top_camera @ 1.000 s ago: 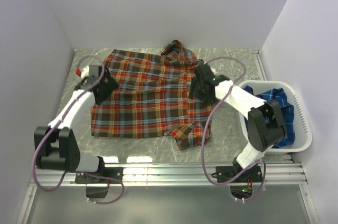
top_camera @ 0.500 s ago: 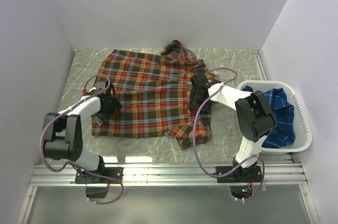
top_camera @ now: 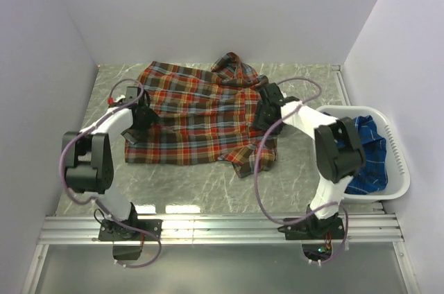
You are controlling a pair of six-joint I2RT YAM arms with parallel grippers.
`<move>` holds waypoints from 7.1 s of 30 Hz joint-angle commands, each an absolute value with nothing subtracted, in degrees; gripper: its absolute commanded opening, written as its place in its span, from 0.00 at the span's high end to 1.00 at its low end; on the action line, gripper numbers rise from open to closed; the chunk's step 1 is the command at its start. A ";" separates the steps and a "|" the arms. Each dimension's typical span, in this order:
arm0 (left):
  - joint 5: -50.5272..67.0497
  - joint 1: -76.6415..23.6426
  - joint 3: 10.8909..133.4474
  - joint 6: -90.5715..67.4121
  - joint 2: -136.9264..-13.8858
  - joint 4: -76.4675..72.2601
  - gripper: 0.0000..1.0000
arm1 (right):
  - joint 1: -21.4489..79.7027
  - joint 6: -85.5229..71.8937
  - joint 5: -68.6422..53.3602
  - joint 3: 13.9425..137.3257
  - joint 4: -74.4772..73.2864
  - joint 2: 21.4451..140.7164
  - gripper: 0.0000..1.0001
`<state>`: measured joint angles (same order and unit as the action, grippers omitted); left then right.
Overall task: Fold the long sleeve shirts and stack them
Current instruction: Fold the shirt
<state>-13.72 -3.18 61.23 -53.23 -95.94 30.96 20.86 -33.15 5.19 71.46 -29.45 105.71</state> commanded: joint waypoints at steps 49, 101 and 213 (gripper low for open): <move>-15.03 2.37 29.62 -68.47 -72.86 33.04 0.41 | 16.79 -46.85 3.96 44.74 -32.43 75.59 0.31; -20.12 0.35 40.43 -63.55 -58.71 50.88 0.92 | 19.95 -47.73 2.72 40.43 -34.53 75.77 1.00; -15.91 -18.18 73.99 -35.43 -90.07 21.65 0.01 | 25.40 -27.77 6.07 80.15 -32.71 95.00 0.37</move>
